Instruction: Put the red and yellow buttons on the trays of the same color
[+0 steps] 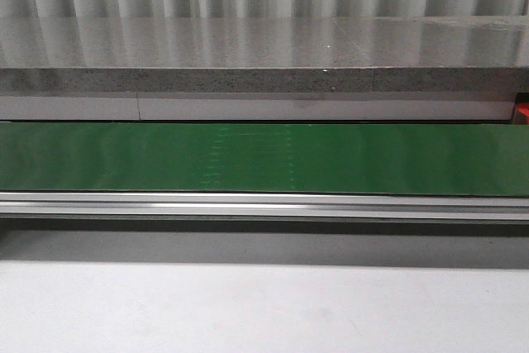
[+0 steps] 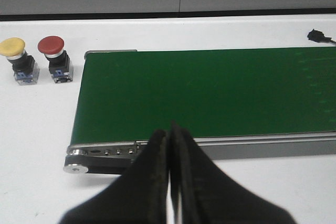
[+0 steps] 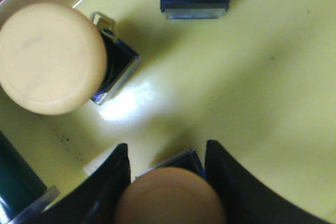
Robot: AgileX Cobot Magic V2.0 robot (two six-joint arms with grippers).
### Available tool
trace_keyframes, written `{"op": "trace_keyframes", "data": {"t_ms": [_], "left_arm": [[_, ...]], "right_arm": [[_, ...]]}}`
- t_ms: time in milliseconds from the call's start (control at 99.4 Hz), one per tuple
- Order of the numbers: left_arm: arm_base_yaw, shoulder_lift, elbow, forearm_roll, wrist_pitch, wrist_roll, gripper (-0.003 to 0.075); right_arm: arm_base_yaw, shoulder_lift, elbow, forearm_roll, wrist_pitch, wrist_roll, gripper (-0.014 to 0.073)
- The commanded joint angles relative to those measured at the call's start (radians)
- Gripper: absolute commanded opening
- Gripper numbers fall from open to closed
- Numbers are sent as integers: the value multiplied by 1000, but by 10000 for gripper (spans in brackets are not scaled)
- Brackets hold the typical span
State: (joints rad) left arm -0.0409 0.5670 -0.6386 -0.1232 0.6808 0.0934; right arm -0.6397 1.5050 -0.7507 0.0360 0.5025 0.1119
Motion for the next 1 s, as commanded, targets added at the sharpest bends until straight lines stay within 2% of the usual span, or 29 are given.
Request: {"op": "trace_keyframes", "data": {"t_ms": [0, 121, 201, 403, 574, 765, 986], "left_arm": [[-9, 0, -27, -15, -68, 2, -19], [-9, 0, -27, -15, -68, 2, -19], [-9, 0, -27, -15, -68, 2, -19], [-9, 0, -27, -15, -68, 2, -19], [-9, 0, -27, -15, -68, 2, -19], [-9, 0, -27, -15, -68, 2, -19], [-9, 0, -27, -15, -68, 2, -19]], "right_arm": [[-8, -27, -26, 4, -29, -1, 279], [-8, -27, -26, 4, -19, -1, 486], [-5, -29, -27, 6, -10, -1, 562], [-4, -84, -69, 7, 74, -1, 568], [33, -216, -77, 7, 90, -2, 568], [151, -410, -77, 7, 95, -31, 568], [349, -616, -76, 7, 113, -125, 564]]}}
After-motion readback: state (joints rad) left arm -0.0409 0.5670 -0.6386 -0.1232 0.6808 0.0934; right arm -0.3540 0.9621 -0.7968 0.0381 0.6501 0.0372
